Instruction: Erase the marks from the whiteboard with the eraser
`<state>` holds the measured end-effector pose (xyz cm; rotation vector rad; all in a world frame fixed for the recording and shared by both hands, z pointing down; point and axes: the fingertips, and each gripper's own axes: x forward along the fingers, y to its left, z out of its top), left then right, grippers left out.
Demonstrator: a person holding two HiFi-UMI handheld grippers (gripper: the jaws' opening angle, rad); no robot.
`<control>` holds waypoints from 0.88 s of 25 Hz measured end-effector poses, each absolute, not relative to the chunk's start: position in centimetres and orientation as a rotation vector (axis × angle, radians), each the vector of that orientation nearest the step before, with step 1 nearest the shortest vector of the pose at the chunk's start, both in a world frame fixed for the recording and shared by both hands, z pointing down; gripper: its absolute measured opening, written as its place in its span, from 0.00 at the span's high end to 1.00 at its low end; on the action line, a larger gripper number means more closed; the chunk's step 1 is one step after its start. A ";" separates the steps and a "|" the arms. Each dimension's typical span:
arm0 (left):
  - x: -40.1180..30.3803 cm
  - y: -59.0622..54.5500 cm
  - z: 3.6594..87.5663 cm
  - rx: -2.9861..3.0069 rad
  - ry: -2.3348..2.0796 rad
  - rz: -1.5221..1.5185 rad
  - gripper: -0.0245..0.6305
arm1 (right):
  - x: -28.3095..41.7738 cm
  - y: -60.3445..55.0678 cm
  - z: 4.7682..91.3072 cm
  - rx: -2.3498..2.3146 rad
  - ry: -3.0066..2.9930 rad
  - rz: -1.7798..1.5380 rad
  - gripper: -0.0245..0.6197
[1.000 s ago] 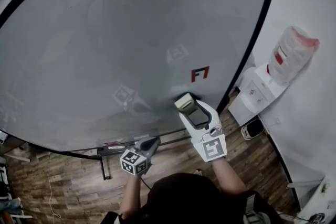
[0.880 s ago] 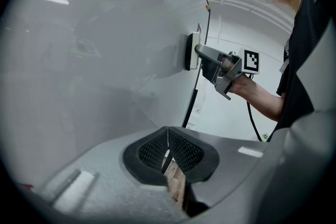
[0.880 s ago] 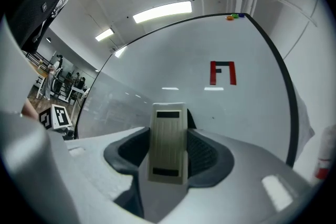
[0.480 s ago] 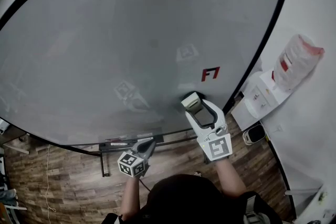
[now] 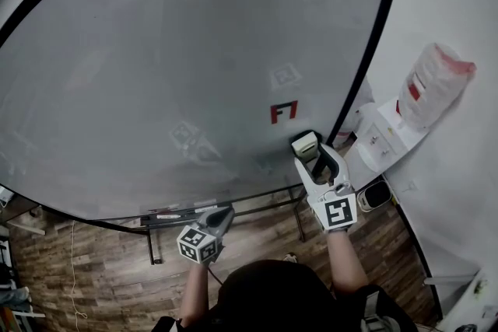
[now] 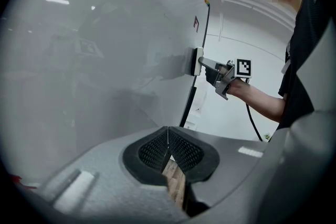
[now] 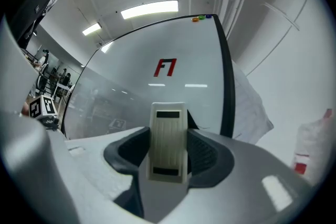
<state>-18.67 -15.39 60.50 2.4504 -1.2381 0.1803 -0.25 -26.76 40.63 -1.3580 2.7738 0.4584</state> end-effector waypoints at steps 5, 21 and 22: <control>-16.7 -16.1 60.3 2.480 -1.209 0.199 0.94 | 1.6 -27.1 41.9 -1.348 2.781 0.408 0.61; -15.8 -14.7 62.4 2.522 -1.082 0.248 0.94 | 0.5 -21.0 57.6 -1.451 3.063 0.277 0.61; -16.2 -14.5 62.6 2.523 -1.076 0.252 0.94 | 0.1 -20.4 58.1 -1.449 3.073 0.268 0.61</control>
